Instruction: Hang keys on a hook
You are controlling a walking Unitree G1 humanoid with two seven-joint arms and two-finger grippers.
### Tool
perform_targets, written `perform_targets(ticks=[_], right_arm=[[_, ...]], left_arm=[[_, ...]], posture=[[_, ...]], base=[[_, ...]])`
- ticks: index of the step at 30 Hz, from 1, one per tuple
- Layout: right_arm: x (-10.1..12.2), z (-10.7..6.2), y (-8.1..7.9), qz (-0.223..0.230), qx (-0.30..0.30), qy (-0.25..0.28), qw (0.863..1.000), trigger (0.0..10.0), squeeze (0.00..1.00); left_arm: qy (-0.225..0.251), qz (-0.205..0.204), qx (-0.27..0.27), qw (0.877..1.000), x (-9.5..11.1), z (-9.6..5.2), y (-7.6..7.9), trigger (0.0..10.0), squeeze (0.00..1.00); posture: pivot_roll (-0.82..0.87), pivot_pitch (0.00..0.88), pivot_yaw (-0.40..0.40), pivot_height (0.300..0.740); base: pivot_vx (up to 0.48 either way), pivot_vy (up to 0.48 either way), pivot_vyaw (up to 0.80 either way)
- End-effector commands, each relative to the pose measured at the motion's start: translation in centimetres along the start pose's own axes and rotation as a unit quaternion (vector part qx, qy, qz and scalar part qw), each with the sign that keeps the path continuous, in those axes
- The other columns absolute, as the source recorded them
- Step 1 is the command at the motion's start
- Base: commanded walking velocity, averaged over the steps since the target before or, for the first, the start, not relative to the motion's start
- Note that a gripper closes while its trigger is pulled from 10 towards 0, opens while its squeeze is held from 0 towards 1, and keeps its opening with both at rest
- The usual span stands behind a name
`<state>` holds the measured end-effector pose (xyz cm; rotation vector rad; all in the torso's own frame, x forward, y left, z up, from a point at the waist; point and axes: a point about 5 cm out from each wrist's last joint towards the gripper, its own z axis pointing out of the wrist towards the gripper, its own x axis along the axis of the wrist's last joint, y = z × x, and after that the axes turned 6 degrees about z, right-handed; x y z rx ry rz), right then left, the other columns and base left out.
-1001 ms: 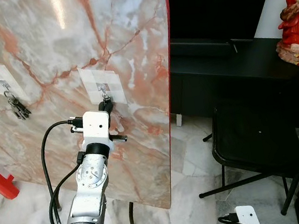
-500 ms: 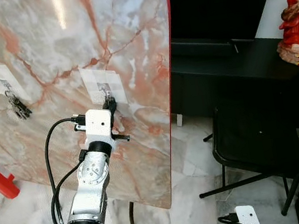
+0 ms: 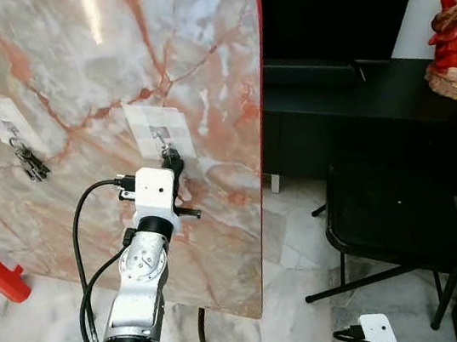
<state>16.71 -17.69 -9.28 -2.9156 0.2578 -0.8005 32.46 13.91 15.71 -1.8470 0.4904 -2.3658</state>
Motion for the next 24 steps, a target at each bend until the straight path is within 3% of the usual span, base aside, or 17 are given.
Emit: perform_targets(ticks=[1, 14, 18, 24], right_arm=[[0.2, 0.0, -0.1, 0.000, 0.002, 0.002, 1.000, 10.0, 0.00], [0.2, 0.0, -0.1, -0.002, 0.002, 0.002, 1.000, 10.0, 0.00], [0.2, 0.0, -0.1, -0.001, 0.003, 0.002, 1.000, 10.0, 0.00], [0.2, 0.0, -0.1, 0.000, 0.003, 0.001, 1.000, 10.0, 0.00]], left_arm=[[0.006, -0.001, -0.007, 1.000, 0.4, 0.1, 0.2, 10.0, 1.00], [0.006, -0.001, -0.001, 1.000, 0.4, -0.5, 0.0, 10.0, 1.00], [-0.004, -0.002, -0.009, 1.000, 0.0, -1.4, 0.2, 10.0, 1.00], [-0.056, 0.009, -0.008, 0.998, -2.6, -4.4, -0.3, 10.0, 0.96]], posture=[[0.03, 0.010, -0.027, 0.740], [0.03, 0.012, -0.027, 0.740], [0.03, 0.012, -0.027, 0.740], [0.04, 0.022, -0.024, 0.740]], base=[[0.000, 0.000, 0.00], [0.000, 0.000, 0.00], [0.000, 0.000, 0.00], [0.000, 0.000, 0.00]])
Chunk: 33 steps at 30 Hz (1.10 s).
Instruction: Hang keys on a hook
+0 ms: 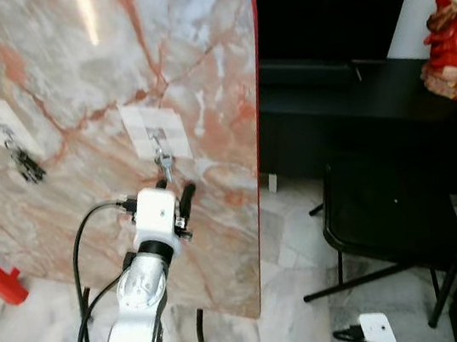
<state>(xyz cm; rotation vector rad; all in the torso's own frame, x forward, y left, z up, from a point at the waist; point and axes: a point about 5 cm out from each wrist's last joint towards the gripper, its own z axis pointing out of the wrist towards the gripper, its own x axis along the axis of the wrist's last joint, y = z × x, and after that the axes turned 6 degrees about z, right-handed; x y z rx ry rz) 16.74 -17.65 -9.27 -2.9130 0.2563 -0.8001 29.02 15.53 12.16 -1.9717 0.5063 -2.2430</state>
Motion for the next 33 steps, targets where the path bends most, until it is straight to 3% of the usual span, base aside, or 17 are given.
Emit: perform_targets(ticks=[1, 2, 3, 8, 9, 10, 12, 13, 15, 16, 17, 20, 22, 25, 27, 29, 33], right_arm=[[0.2, 0.0, -0.1, 0.000, 0.002, 0.001, 1.000, 10.0, 0.00], [0.2, 0.0, -0.1, 0.000, 0.001, 0.001, 1.000, 10.0, 0.00], [0.2, 0.0, -0.1, 0.000, 0.001, 0.001, 1.000, 10.0, 0.00], [0.2, 0.0, -0.1, -0.001, 0.002, 0.001, 1.000, 10.0, 0.00], [0.2, 0.0, -0.1, 0.000, 0.002, 0.002, 1.000, 10.0, 0.00], [0.2, 0.0, -0.1, 0.000, 0.002, 0.002, 1.000, 10.0, 0.00], [0.2, 0.0, -0.1, 0.001, 0.001, 0.002, 1.000, 10.0, 0.00], [0.2, 0.0, -0.1, 0.001, 0.001, 0.002, 1.000, 10.0, 0.00], [0.2, 0.0, -0.1, 0.001, 0.000, 0.002, 1.000, 10.0, 0.00], [0.2, 0.0, -0.1, 0.001, 0.000, 0.002, 1.000, 10.0, 0.00], [0.2, 0.0, 0.0, 0.001, -0.001, 0.002, 1.000, 10.0, 0.00], [0.2, 0.0, 0.0, 0.001, -0.002, 0.002, 1.000, 10.0, 0.00], [0.2, 0.0, 0.0, 0.000, -0.003, 0.001, 1.000, 10.0, 0.00], [0.2, 0.0, 0.0, -0.001, -0.004, 0.000, 1.000, 10.0, 0.00], [0.2, 0.0, 0.0, -0.001, -0.004, 0.000, 1.000, 10.0, 0.00], [0.1, 0.0, 0.1, -0.003, -0.004, -0.001, 1.000, 10.0, 0.00], [0.1, 0.0, 0.1, -0.005, -0.005, -0.002, 1.000, 10.0, 0.00]], left_arm=[[0.000, 0.006, 0.002, 1.000, 0.2, -0.1, -0.3, 10.0, 0.96], [-0.009, 0.006, 0.005, 1.000, -0.3, -0.5, -0.6, 10.0, 0.36], [-0.026, 0.004, 0.011, 1.000, -1.2, -1.0, -1.0, 10.0, 0.00], [-0.092, -0.019, 0.020, 0.995, -4.4, -2.1, -1.5, 10.0, 0.00], [-0.132, -0.031, 0.032, 0.990, -6.4, -2.8, -1.7, 10.0, 0.00], [-0.132, -0.031, 0.032, 0.990, -6.4, -2.8, -1.7, 10.0, 0.00], [-0.197, -0.051, 0.042, 0.978, -9.5, -4.3, -1.8, 10.0, 0.00], [-0.197, -0.051, 0.042, 0.978, -9.5, -4.3, -1.8, 10.0, 0.00], [-0.278, -0.085, 0.061, 0.955, -12.9, -6.5, -1.9, 10.0, 0.00], [-0.278, -0.085, 0.061, 0.955, -12.9, -6.5, -1.9, 10.0, 0.00], [-0.321, -0.084, 0.070, 0.941, -14.5, -8.0, -1.9, 10.0, 0.00], [-0.370, -0.087, 0.074, 0.922, -16.1, -9.9, -1.7, 10.0, 0.00], [-0.434, -0.079, 0.067, 0.895, -17.9, -12.7, -1.1, 10.0, 0.00], [-0.479, -0.080, 0.064, 0.872, -19.0, -14.9, -0.5, 10.0, 0.00], [-0.486, -0.083, 0.064, 0.867, -19.2, -15.2, -0.3, 10.0, 0.00], [-0.519, -0.086, 0.053, 0.849, -19.8, -16.8, 0.5, 10.0, 0.00], [-0.524, -0.090, 0.057, 0.845, -19.9, -17.1, 0.8, 10.0, 0.00]], posture=[[0.04, 0.022, -0.024, 0.740], [0.04, 0.033, -0.023, 0.740], [0.04, 0.033, -0.023, 0.740], [0.04, 0.037, -0.024, 0.740], [0.04, 0.035, -0.022, 0.740], [0.04, 0.035, -0.022, 0.740], [0.04, 0.035, -0.022, 0.740], [0.04, 0.035, -0.022, 0.740], [0.04, 0.035, -0.022, 0.740], [0.04, 0.035, -0.022, 0.740], [0.03, 0.024, -0.020, 0.740], [0.03, 0.022, -0.020, 0.740], [0.03, 0.014, -0.019, 0.740], [0.03, 0.014, -0.019, 0.740], [0.03, 0.014, -0.019, 0.740], [0.03, 0.000, -0.021, 0.740], [0.03, 0.000, -0.021, 0.740]], base=[[0.000, 0.000, 0.00], [0.000, 0.000, 0.00], [0.000, 0.000, 0.00], [0.000, 0.000, 0.00], [0.000, 0.000, 0.00], [0.000, 0.000, 0.00], [0.000, 0.000, 0.00], [0.000, 0.000, 0.00], [0.000, 0.000, 0.00], [0.000, 0.000, 0.00], [0.000, 0.000, 0.00], [0.000, 0.000, 0.00], [0.000, 0.000, 0.00], [0.000, 0.000, 0.00], [0.000, 0.000, 0.00], [0.000, 0.000, 0.00], [0.000, 0.347, 0.00]])
